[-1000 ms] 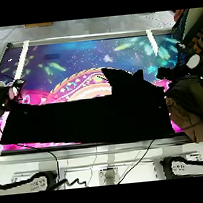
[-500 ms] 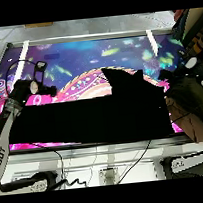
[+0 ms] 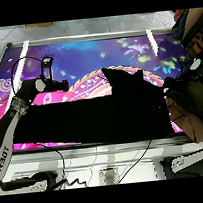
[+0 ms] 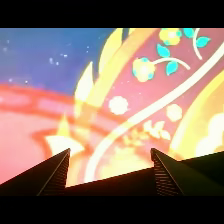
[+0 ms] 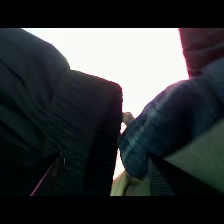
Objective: Fold the clothes and pants, and hang the long-sleeved shirts on hangers.
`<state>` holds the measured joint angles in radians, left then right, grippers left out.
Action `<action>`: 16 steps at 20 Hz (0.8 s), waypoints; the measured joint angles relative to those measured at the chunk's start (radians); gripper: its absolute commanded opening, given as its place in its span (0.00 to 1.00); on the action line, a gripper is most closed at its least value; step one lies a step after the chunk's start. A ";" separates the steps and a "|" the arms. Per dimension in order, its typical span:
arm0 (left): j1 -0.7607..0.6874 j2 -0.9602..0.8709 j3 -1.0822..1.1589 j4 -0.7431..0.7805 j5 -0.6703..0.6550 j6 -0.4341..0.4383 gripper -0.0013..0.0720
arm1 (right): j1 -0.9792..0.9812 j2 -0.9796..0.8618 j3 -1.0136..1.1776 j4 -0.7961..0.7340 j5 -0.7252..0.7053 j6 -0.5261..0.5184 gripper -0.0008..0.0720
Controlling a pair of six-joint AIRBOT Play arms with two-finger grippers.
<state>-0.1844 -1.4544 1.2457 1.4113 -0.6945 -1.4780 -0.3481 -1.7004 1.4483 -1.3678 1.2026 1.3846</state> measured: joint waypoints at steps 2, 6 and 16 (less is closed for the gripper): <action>-0.001 -0.006 0.000 -0.015 0.004 0.000 0.76 | 0.021 -0.031 0.006 -0.006 0.000 -0.009 0.76; -0.002 -0.021 0.000 -0.063 -0.006 0.000 0.76 | 0.055 -0.070 0.011 0.009 -0.039 -0.026 0.54; -0.008 -0.114 0.020 -0.291 -0.002 0.029 0.76 | 0.112 -0.076 0.027 0.056 -0.151 -0.076 0.04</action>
<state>-0.1928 -1.5681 1.2655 1.1206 -0.6968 -1.4490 -0.2359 -1.7763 1.4757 -1.3113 1.0512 1.3090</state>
